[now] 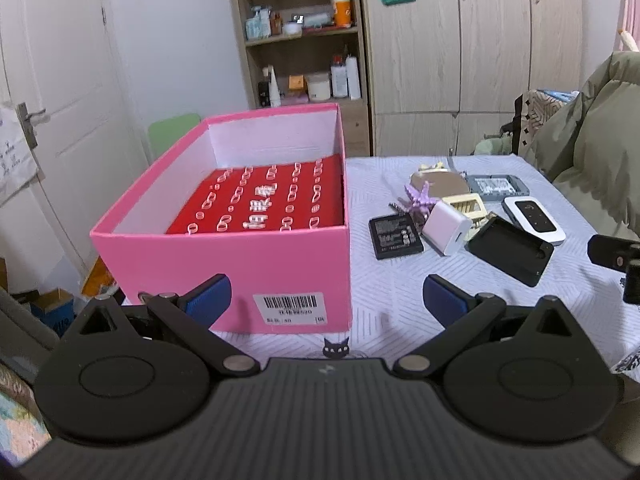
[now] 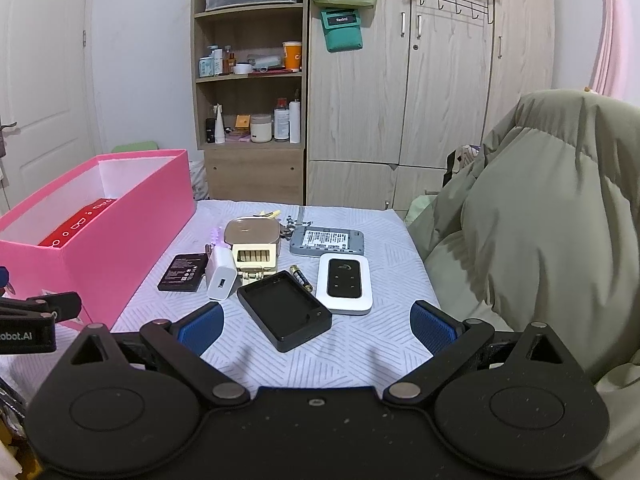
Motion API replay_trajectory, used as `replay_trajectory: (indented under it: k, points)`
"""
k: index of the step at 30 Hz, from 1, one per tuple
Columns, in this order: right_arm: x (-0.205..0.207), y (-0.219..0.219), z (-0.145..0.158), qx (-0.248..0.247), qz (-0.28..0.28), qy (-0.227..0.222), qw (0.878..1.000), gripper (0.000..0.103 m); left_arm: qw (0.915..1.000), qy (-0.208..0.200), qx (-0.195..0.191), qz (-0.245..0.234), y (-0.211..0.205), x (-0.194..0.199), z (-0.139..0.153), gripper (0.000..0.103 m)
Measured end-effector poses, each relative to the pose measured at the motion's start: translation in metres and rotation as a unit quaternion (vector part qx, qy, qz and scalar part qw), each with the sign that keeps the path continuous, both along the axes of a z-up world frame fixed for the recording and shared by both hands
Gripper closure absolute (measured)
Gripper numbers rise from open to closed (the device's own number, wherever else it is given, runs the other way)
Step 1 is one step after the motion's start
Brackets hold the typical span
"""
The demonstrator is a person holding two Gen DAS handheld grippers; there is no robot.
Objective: Organize rigid objects
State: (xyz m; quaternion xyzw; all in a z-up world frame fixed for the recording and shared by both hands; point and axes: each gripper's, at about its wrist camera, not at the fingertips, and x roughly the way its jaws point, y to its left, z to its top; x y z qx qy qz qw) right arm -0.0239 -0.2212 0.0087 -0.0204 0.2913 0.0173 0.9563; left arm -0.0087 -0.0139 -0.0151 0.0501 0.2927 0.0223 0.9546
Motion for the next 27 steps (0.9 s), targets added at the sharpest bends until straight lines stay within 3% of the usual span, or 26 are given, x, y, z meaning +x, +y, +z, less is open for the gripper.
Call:
replay_trajectory:
  k: [6,21,27]
  points:
    - [0.0006,-0.001,-0.0005,-0.002,-0.008,-0.006,1.0,0.002,0.9997,-0.014,0.017,-0.007,-0.0053,-0.0031,-0.0007,0.0]
    - [-0.0091,0.0048,0.0026,-0.03,0.001,-0.049,0.998,0.002,0.9995,-0.032,0.003,-0.002,-0.0013,-0.0056,0.0014,0.0]
    - [-0.0081,0.007,0.0007,-0.042,0.004,-0.046,0.998,0.002,0.9995,-0.032,0.003,-0.002,-0.0009,-0.0061,0.0013,0.0]
